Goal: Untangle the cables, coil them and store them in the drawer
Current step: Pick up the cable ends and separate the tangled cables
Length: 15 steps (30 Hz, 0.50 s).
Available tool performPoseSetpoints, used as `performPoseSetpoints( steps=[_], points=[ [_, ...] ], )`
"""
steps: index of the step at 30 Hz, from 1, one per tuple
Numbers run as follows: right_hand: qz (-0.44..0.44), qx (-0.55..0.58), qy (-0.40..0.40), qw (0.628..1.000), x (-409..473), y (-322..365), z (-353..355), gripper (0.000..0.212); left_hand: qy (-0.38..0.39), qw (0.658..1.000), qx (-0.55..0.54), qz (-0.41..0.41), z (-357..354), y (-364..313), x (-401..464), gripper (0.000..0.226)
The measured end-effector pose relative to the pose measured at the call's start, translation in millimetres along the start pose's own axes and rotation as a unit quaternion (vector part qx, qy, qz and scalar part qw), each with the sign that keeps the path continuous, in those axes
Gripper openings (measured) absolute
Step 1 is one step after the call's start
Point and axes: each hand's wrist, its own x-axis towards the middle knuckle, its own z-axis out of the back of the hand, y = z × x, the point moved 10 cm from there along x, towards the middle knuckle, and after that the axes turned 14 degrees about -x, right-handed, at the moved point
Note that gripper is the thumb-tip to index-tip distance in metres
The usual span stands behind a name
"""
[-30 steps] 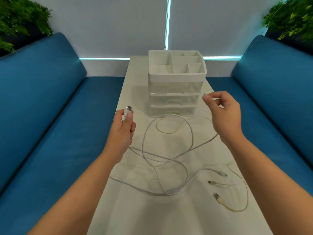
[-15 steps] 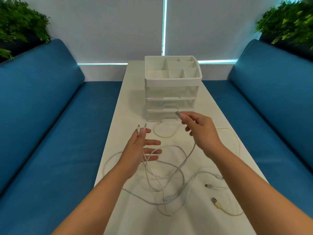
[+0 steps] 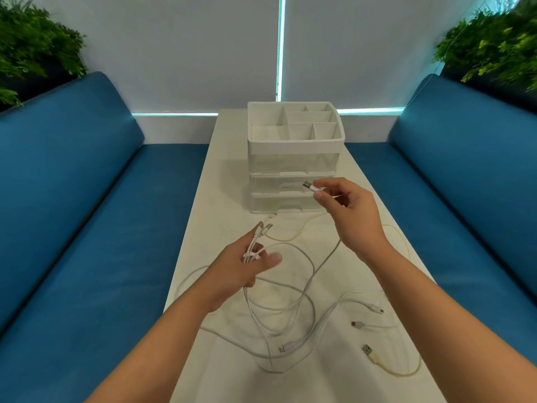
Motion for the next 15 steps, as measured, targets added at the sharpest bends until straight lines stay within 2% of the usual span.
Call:
performPoseSetpoints(
  steps=[1, 3, 7, 11, 15],
  points=[
    [0.008, -0.009, 0.012, 1.000, -1, 2, -4, 0.018, 0.001, 1.000, 0.028, -0.002, 0, 1, 1, 0.056],
    [0.032, -0.027, 0.053, 0.998, -6, 7, -17, 0.024, -0.024, 0.998, 0.057, -0.009, 4, 2, 3, 0.052],
    [0.052, -0.044, 0.109, 0.992, -17, 10, -32, 0.036, -0.106, 0.992, -0.056, -0.040, 22, -4, 0, 0.019],
    [0.035, -0.013, 0.070, 0.997, -16, 8, -17, 0.033, -0.115, 0.983, -0.126, -0.073, 32, -27, -7, 0.020],
    [0.004, -0.020, 0.054, 0.998, -18, -10, -18, 0.028, -0.100, 0.974, -0.194, -0.057, 27, -31, -11, 0.026]
  ],
)
